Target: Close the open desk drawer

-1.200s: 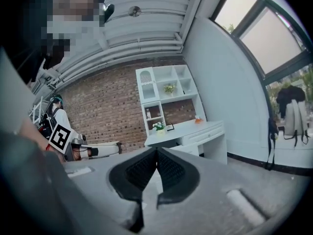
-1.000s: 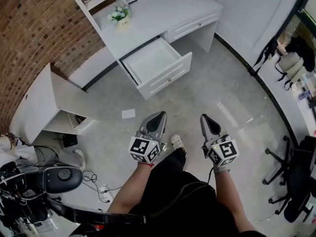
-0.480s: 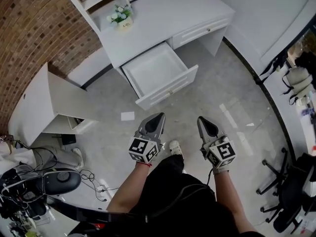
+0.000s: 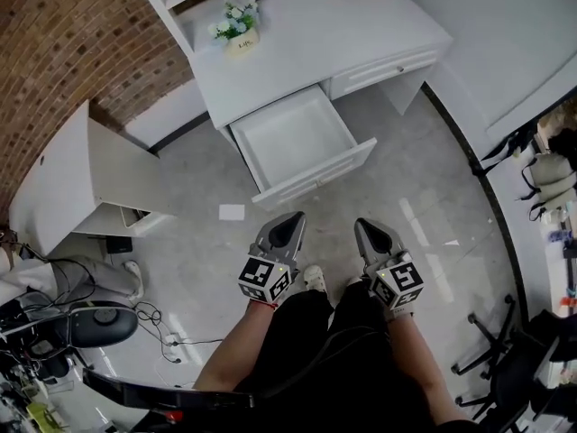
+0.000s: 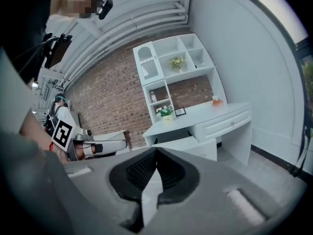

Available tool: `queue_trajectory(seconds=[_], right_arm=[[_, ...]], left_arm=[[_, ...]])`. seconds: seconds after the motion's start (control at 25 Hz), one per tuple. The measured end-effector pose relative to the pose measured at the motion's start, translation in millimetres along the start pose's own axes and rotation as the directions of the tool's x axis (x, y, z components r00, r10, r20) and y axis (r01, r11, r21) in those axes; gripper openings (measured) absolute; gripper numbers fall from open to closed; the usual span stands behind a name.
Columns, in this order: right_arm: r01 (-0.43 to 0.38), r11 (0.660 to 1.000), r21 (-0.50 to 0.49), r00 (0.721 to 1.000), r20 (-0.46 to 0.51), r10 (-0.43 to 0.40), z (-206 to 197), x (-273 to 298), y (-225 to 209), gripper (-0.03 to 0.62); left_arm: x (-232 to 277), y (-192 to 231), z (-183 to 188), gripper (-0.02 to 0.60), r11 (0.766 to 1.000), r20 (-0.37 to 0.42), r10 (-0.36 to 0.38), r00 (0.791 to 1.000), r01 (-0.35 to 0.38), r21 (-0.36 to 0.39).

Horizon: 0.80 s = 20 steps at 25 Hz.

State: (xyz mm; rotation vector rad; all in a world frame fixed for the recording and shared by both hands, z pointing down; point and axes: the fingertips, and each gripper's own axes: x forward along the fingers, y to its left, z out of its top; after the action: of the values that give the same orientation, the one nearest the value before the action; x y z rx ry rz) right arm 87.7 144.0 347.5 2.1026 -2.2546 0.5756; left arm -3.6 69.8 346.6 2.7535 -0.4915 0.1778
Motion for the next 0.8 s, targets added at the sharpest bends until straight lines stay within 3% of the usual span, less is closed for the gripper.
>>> queue_trajectory(seconds=[0.48, 0.8], right_arm=[[-0.166, 0.986, -0.003, 0.982, -0.088, 0.165, -34, 86, -11, -0.002], [-0.193, 0.981, -0.014, 0.968, -0.164, 0.188, -77, 139, -44, -0.002]], left_arm=[[24, 41, -31, 0.002, 0.989, 0.028, 0.143, 0.989, -0.141, -0.051], [57, 77, -86, 0.002, 0.968, 0.001, 0.223, 0.975, -0.221, -0.118]])
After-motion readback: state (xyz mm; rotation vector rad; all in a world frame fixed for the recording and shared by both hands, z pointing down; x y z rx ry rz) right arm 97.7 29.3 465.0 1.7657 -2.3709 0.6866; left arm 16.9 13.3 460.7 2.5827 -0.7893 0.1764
